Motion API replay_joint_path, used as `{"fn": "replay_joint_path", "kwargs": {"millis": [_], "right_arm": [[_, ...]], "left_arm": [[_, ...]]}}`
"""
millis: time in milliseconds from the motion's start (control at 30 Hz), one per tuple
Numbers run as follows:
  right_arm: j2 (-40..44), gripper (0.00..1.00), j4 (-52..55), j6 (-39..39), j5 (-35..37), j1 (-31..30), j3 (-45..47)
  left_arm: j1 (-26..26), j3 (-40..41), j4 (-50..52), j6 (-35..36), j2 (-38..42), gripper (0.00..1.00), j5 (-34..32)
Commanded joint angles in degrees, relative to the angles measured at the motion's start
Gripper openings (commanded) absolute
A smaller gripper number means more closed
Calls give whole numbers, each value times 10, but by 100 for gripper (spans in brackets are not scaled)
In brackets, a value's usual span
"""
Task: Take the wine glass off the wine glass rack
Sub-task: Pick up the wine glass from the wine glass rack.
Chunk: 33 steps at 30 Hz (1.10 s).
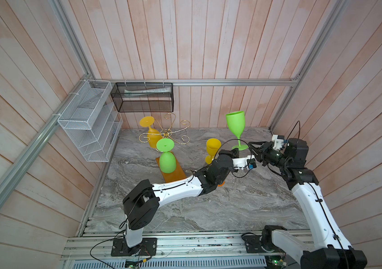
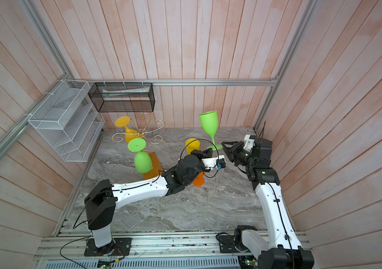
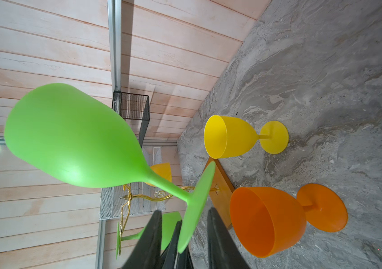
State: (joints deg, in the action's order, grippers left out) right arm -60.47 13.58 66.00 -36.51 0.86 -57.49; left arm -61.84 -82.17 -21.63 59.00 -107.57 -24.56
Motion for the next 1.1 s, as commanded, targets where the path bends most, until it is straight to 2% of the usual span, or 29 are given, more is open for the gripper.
{"fn": "replay_joint_path", "kwargs": {"millis": [0, 400, 467, 600, 800, 1067], "right_arm": [[-9, 31, 2, 1, -2, -13, -15], [-27, 28, -21, 14, 0, -24, 0], [-29, 24, -26, 17, 1, -24, 1], [-30, 11, -33, 20, 3, -24, 9], [-29, 2, -48, 27, 5, -24, 18], [-22, 0, -69, 35, 10, -24, 26]], "left_arm": [[-3, -17, -37, 17, -13, 0, -11], [-4, -29, -67, 43, -38, 0, -17], [-4, -31, -69, 45, -40, 0, -16], [-4, -30, -79, 49, -42, 0, -17], [-4, -26, -110, 70, -46, 0, -27], [-4, -25, -128, 80, -47, 0, -32]]}}
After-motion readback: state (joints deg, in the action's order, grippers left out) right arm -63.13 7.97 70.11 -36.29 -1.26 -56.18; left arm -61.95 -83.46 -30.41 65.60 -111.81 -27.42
